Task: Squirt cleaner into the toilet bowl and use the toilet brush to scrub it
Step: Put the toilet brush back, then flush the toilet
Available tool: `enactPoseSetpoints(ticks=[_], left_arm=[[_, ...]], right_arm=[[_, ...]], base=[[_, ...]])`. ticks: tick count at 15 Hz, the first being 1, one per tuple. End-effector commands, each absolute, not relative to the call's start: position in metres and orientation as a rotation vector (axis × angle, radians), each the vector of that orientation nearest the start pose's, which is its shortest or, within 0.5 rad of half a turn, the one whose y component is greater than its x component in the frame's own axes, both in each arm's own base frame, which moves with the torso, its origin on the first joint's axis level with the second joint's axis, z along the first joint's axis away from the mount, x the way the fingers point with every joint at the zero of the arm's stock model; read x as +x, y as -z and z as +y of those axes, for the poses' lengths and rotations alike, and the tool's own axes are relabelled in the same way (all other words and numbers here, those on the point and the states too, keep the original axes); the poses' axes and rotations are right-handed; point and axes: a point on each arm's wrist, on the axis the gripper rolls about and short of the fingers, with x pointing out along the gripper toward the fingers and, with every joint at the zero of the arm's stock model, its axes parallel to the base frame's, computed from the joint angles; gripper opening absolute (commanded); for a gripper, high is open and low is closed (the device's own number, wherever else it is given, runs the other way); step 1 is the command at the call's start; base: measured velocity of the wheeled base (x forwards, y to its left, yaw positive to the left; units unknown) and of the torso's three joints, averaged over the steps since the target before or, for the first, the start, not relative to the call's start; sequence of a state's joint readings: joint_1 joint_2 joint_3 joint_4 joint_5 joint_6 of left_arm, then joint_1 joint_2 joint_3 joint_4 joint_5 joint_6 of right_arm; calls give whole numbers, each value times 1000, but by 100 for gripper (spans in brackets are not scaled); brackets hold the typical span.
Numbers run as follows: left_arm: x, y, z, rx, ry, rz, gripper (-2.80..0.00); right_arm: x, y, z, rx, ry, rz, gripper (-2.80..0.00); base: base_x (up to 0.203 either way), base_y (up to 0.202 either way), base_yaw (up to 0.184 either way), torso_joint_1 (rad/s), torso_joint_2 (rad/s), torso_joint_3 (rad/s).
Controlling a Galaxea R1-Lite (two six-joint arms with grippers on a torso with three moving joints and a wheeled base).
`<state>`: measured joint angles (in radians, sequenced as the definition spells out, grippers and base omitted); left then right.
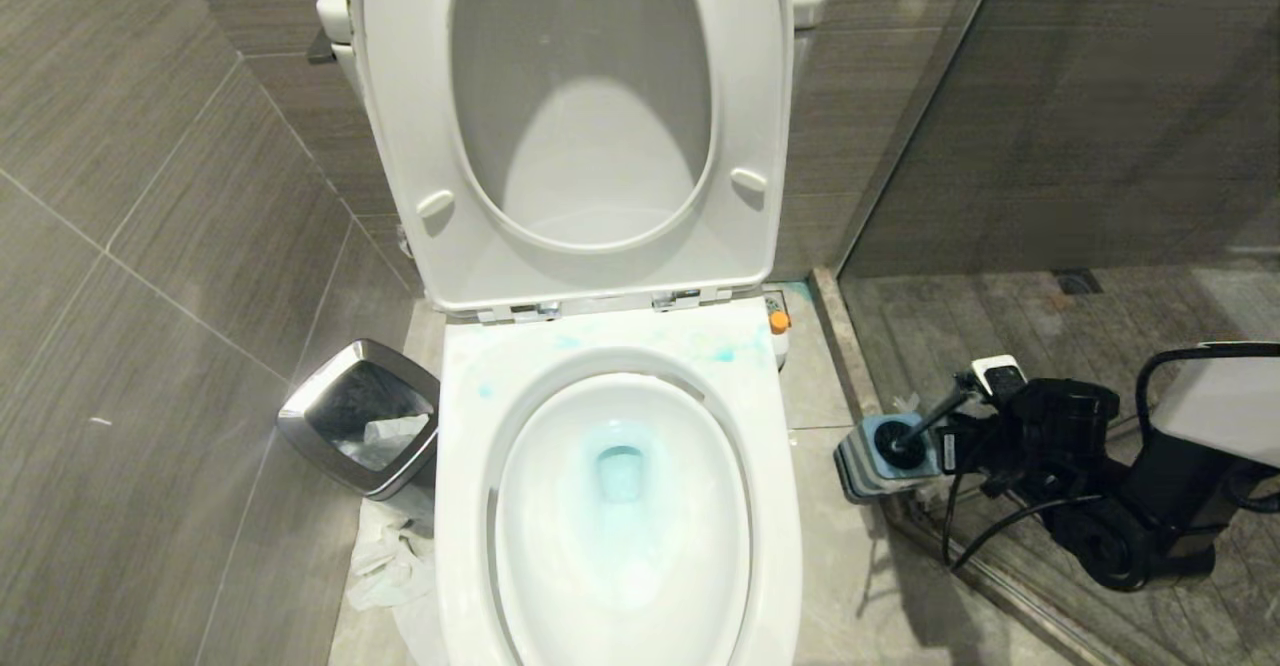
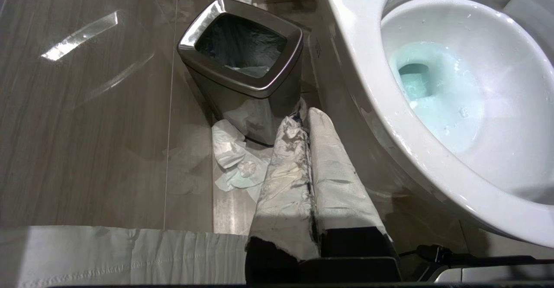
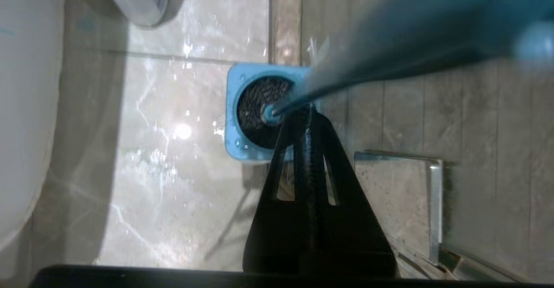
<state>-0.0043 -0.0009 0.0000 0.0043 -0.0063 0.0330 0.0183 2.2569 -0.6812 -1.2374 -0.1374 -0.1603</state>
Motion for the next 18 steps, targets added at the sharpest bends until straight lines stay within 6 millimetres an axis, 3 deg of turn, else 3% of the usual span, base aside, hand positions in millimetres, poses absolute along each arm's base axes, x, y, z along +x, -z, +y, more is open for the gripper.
enactPoseSetpoints(ticks=[1,3,8,12,13,14,18], left_arm=[[-23,-75,0,33,11,4,-280],[-23,-75,0,32,12,4,-280],[-23,-75,0,31,13,6,-280],[-23,-75,0,28,11,6,-280],[-23,-75,0,26,9,6,-280],[-23,-75,0,20,9,6,-280],[-23,-75,0,17,6,5,-280]], right_arm=[[353,-15,4,-195,90,340,0],[333,-13,4,-216,77,386,0],[263,-15,8,-225,-3,457,0],[239,-64,10,-215,-12,281,0],[234,-76,10,-212,-14,228,-181],[231,-86,10,-213,-16,186,-280],[218,-122,10,-257,-4,21,-280]], base=[[0,0,0,0,0,0],[0,0,0,0,0,0],[0,0,0,0,0,0],[0,0,0,0,0,0],[0,0,0,0,0,0],[0,0,0,0,0,0],[0,0,0,0,0,0]])
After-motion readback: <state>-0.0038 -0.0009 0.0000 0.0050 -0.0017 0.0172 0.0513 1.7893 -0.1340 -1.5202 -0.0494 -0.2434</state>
